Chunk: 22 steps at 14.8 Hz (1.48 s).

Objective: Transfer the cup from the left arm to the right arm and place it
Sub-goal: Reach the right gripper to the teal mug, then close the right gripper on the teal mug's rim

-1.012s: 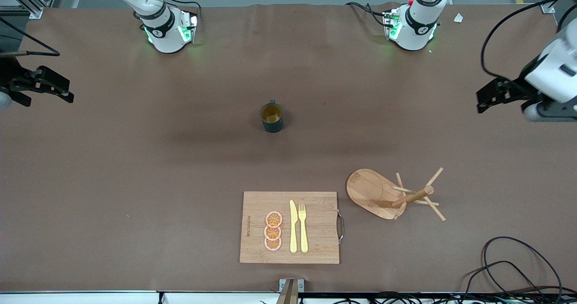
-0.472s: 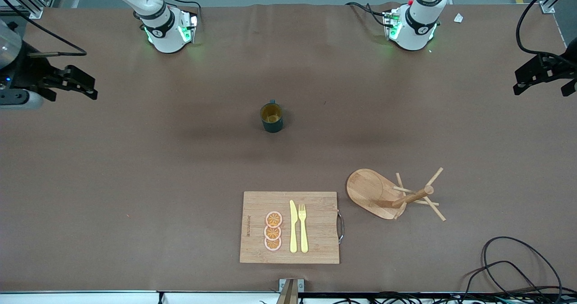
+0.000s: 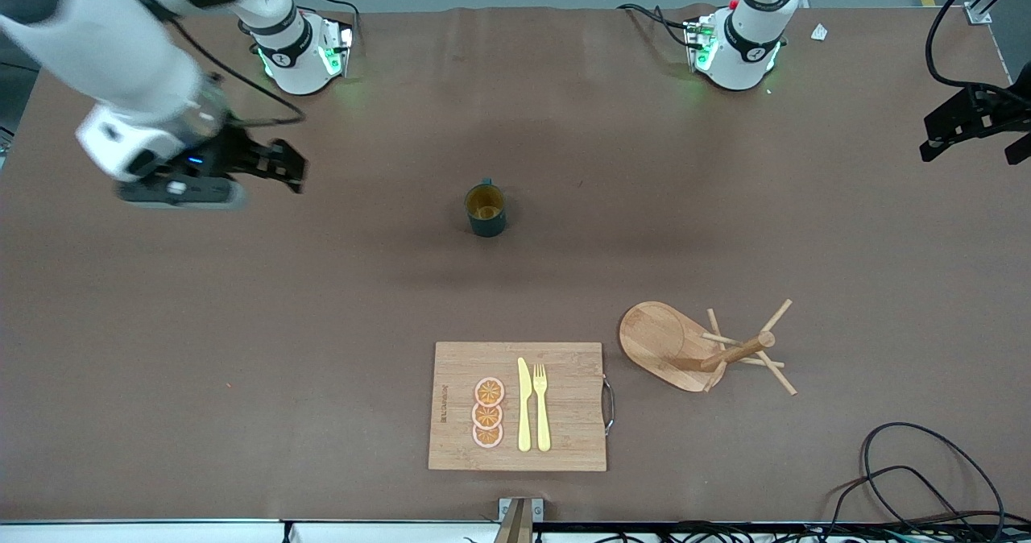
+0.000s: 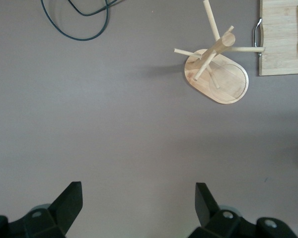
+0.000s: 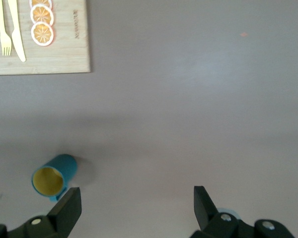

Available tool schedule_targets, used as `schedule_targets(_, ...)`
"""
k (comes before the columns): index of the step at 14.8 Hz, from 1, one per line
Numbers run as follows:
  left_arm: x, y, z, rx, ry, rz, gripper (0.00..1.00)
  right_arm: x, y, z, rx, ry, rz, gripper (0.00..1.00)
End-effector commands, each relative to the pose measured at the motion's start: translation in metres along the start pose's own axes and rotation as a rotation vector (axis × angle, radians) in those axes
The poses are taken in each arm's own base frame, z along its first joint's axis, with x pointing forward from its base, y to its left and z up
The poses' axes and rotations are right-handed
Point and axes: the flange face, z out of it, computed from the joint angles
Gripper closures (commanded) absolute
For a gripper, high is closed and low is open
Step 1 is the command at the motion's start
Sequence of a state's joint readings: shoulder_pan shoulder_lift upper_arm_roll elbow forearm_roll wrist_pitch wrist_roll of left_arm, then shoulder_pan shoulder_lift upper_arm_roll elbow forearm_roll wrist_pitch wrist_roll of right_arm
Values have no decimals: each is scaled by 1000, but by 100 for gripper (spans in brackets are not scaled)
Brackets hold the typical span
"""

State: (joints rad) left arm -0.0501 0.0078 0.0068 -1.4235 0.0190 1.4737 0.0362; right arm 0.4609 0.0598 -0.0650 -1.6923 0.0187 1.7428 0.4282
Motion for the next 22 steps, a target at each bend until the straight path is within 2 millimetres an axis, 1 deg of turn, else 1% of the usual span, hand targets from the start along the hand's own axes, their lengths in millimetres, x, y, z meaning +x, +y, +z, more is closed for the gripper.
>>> schedule_targets(1,-1,19,3,-2,3,-9,0,-30,-41,44,17,29,34,0)
schedule_targets(2,-1,26,4,0,3,-21,0,-33,-55,65,16,31,39,0)
schedule_targets(3,-1,28,5,0,0,-24,0,-37,-69,86,14,31,46,0)
schedule_targets(4,0,25,5,-4,0,-22,0,-43,-85,107,13,31,54,0)
schedule_targets(5,3,22,9,-13,1,-19,0,-49,-97,131,11,31,68,0)
schedule_targets(7,4,20,12,-12,-2,-14,0,-61,-115,187,22,51,82,0)
schedule_targets(8,6,18,14,-13,-3,-2,0,-70,-129,215,29,62,96,0)
schedule_targets(9,8,17,16,-13,-5,5,0,-77,-140,237,26,61,93,0)
schedule_targets(11,11,17,17,-15,6,11,0,-78,-151,273,35,78,110,0)
schedule_targets(13,12,15,17,-14,11,21,0,-85,-163,300,41,87,113,0)
schedule_targets(15,14,12,19,-17,17,23,0,-90,-171,312,46,93,109,0)
schedule_targets(17,18,15,24,-45,11,24,0,-89,-169,313,42,90,112,0)
schedule_targets(19,19,16,25,-47,14,24,0,-88,-167,313,37,85,117,0)
schedule_targets(21,19,12,25,-46,18,23,0,-80,-163,303,39,89,112,0)
schedule_targets(22,19,11,25,-46,18,26,0,-75,-158,298,22,73,117,0)
